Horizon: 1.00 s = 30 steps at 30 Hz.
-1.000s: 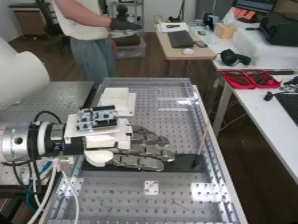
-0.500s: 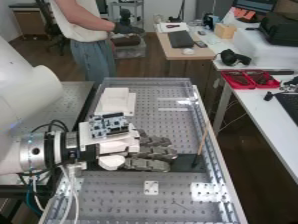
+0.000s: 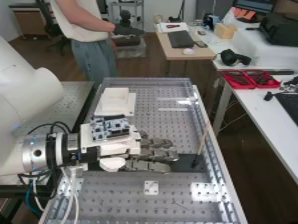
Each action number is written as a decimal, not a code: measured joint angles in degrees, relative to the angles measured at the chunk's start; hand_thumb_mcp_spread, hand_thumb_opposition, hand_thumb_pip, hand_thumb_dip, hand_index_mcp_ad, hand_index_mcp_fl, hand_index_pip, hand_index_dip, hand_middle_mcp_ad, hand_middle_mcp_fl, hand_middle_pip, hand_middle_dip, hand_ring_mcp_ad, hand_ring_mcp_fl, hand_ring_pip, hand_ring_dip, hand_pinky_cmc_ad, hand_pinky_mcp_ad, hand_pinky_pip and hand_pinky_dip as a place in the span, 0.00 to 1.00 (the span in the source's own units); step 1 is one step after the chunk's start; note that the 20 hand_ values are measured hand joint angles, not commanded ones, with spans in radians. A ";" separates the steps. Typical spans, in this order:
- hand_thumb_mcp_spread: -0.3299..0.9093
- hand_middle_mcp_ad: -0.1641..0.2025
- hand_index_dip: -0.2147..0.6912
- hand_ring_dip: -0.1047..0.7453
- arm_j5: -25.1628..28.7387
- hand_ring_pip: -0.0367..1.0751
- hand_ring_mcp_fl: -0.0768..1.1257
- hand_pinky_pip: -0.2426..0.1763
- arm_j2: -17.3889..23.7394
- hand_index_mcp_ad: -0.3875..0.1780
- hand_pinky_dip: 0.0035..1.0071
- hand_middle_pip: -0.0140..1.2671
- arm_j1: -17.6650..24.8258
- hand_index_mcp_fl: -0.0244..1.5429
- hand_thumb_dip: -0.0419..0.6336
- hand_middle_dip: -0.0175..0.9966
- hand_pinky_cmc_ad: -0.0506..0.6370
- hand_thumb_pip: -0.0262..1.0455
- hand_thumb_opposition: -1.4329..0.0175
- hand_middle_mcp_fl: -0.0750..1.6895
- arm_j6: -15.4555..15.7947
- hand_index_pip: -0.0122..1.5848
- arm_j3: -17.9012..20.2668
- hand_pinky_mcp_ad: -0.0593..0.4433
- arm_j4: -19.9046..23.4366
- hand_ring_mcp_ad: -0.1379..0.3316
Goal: Grab the bearing and place it in the white container
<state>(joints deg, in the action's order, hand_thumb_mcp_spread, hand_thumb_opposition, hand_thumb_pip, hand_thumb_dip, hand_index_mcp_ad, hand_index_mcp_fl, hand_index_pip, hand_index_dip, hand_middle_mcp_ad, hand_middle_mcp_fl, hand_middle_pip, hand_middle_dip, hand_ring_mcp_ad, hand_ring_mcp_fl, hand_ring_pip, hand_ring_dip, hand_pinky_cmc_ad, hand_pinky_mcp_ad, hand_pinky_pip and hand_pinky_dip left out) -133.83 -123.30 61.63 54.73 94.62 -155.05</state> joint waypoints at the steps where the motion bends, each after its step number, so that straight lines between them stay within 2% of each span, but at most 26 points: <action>1: 0.64 0.51 0.36 0.15 0.07 0.11 0.07 0.37 -0.01 0.42 0.17 0.13 0.03 0.11 0.37 0.17 0.53 0.51 0.44 0.04 -0.05 0.75 0.04 0.58 0.16 0.62; 13: 0.64 0.51 0.38 0.16 0.11 0.11 0.07 0.37 -0.07 0.42 0.17 0.13 0.56 0.12 0.37 0.19 0.53 0.51 0.43 0.04 0.66 0.78 0.86 0.58 0.30 0.61; 24: 0.64 0.51 0.38 0.16 1.41 0.11 0.07 0.37 0.12 0.42 0.17 0.13 0.91 0.12 0.37 0.19 0.53 0.51 0.43 0.06 -0.26 0.79 2.96 0.58 3.57 0.61; 30: 0.64 0.51 0.38 0.15 2.27 0.12 0.07 0.37 0.22 0.42 0.17 0.13 1.04 0.13 0.37 0.19 0.53 0.50 0.43 0.06 -1.79 0.79 3.57 0.58 5.80 0.59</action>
<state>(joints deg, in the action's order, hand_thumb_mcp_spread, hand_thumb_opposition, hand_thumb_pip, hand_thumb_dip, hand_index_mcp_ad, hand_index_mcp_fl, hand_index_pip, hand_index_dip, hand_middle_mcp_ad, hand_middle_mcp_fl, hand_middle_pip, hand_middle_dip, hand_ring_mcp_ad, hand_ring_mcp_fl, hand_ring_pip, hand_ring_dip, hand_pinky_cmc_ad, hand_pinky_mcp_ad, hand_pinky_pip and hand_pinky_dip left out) -131.56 -123.08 62.67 52.94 98.19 -149.25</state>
